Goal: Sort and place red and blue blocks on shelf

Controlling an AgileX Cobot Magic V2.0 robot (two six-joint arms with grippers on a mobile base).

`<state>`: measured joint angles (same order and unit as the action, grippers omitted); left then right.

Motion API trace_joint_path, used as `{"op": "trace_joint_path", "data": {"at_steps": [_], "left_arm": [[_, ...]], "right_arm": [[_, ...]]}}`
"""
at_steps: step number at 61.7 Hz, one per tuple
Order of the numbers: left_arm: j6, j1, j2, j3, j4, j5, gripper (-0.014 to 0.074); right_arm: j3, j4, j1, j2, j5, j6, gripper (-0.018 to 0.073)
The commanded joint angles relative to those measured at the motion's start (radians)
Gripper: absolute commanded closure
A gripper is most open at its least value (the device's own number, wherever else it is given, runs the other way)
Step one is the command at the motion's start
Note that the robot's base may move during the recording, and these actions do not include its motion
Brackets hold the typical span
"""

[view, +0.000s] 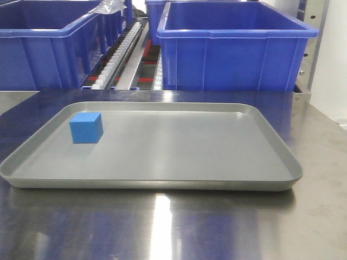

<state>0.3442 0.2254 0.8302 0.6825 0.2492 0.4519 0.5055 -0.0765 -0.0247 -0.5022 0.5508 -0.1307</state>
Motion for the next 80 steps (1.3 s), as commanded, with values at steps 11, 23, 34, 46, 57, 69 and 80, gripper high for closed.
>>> {"op": "trace_joint_path", "data": {"at_steps": [11,23,34,46,57,69,80], "left_arm": [[0.006,0.006,-0.002,0.039,-0.041,-0.04,0.0455],[0.006,0.006,-0.002,0.039,-0.048,-0.015,0.0386],[0.006,0.006,-0.002,0.039,-0.048,0.001,0.016],[0.006,0.006,0.003,0.039,-0.066,0.034,0.0074],[0.006,0.006,0.037,0.039,-0.11,0.065,0.0074],[0.004,0.006,0.113,0.087,-0.187,0.11,0.0074],[0.004,0.006,0.218,0.203,-0.203,0.195,0.0074]], "right_arm": [[0.029,0.007,0.007,-0.001,-0.077,0.002,0.051],[0.029,0.007,0.007,-0.001,-0.077,0.002,0.051],[0.029,0.007,0.007,-0.001,-0.077,0.002,0.051],[0.029,0.007,0.007,-0.001,-0.077,0.002,0.051],[0.029,0.007,0.007,-0.001,-0.077,0.002,0.051],[0.029,0.007,0.007,-0.001,-0.077,0.002,0.051],[0.029,0.007,0.007,-0.001,-0.077,0.002,0.051]]}}
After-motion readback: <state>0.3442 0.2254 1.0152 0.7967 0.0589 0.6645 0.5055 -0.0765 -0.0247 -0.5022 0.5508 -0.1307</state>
